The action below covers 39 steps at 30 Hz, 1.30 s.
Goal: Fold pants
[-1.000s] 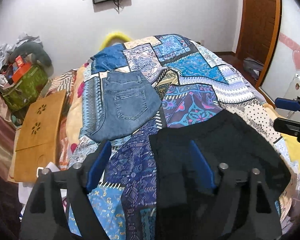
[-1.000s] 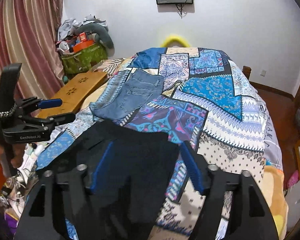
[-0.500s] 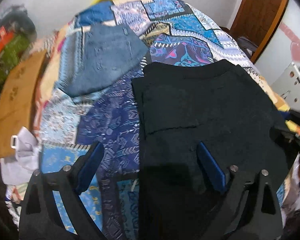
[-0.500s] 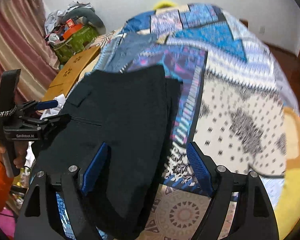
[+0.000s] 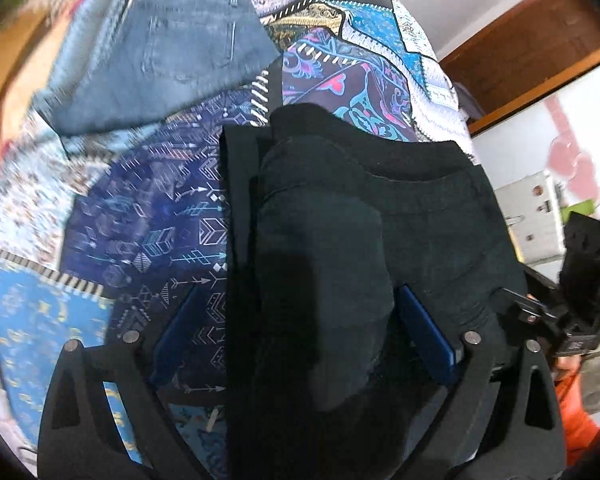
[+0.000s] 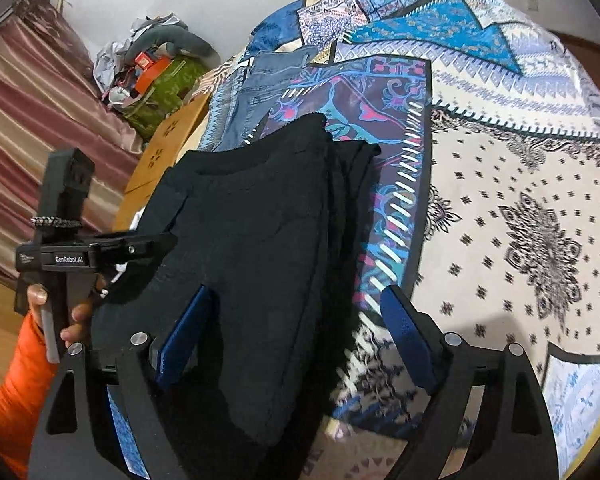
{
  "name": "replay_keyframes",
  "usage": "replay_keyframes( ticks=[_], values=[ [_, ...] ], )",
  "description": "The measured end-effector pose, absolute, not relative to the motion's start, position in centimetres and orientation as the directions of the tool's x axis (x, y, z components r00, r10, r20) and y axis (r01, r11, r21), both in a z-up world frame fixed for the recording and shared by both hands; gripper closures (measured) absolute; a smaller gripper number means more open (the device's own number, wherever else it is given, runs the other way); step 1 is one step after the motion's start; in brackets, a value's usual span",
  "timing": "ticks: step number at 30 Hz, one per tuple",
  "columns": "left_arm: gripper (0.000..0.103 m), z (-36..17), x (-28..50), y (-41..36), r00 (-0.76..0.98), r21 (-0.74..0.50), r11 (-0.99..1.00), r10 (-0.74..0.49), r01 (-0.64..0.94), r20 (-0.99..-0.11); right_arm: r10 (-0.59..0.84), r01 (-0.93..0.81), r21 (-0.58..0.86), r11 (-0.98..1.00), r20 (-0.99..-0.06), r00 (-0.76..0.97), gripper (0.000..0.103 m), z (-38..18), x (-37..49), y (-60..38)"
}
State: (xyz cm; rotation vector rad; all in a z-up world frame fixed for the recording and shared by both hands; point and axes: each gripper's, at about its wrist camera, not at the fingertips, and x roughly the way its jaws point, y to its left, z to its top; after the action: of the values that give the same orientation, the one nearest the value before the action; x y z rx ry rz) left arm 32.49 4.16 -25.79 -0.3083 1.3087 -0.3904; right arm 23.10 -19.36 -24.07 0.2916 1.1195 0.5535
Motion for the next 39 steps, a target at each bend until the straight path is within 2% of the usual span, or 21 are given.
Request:
replay_keyframes(
  ticks=[5, 8, 10, 12, 14, 18, 21, 24, 31, 39],
  values=[
    [0.005, -26.0, 32.8, 4.3, 0.205, -0.47, 0.877, -0.481, 0.104, -0.852, 0.55, -0.304, 0.467, 0.83, -0.775, 0.31, 0.019, -24.3, 23.8, -18.1],
    [0.01, -25.8, 32.9, 4.0, 0.207, -0.479, 0.871, -0.491, 0.112, -0.846, 0.541, -0.328, 0.446, 0.833, -0.781, 0.311, 0.03, -24.1, 24.1, -17.3],
    [0.026, -25.2, 32.8, 3.5, 0.216, -0.485, 0.862, -0.507, 0.149, -0.834, 0.554, -0.341, 0.455, 0.823, -0.777, 0.3, 0.039, -24.0, 24.0, -17.3],
    [0.031, -24.6, 32.5, 3.0, 0.228, -0.467, 0.866, -0.498, 0.177, -0.837, 0.575, -0.343, 0.479, 0.808, -0.767, 0.284, 0.051, -24.0, 24.1, -17.5],
    [0.035, -24.3, 32.3, 2.7, 0.243, -0.446, 0.873, -0.484, 0.195, -0.841, 0.585, -0.343, 0.49, 0.802, -0.761, 0.281, 0.058, -24.0, 24.1, -17.6],
    [0.06, -22.9, 31.7, 2.9, 0.302, -0.393, 0.895, -0.442, 0.21, -0.845, 0.55, -0.375, 0.429, 0.822, -0.77, 0.324, 0.076, -22.8, 23.5, -17.2],
    [0.068, -21.1, 30.8, 2.6, 0.366, -0.372, 0.893, -0.444, 0.253, -0.818, 0.545, -0.409, 0.4, 0.82, -0.763, 0.346, 0.079, -21.7, 23.1, -16.9],
    [0.071, -19.7, 29.8, 2.1, 0.41, -0.298, 0.913, -0.394, 0.279, -0.823, 0.524, -0.445, 0.345, 0.826, -0.761, 0.383, 0.081, -20.3, 22.9, -16.0],
    [0.072, -14.6, 29.4, 3.8, 0.547, -0.258, 0.928, -0.367, 0.268, -0.752, 0.546, -0.505, 0.293, 0.812, -0.686, 0.481, 0.082, -15.7, 23.8, -14.7],
    [0.073, -9.0, 31.4, 6.8, 0.706, -0.146, 0.964, -0.263, 0.223, -0.658, 0.571, -0.544, 0.254, 0.799, -0.602, 0.558, 0.082, -11.4, 27.3, -11.3]
  ],
)
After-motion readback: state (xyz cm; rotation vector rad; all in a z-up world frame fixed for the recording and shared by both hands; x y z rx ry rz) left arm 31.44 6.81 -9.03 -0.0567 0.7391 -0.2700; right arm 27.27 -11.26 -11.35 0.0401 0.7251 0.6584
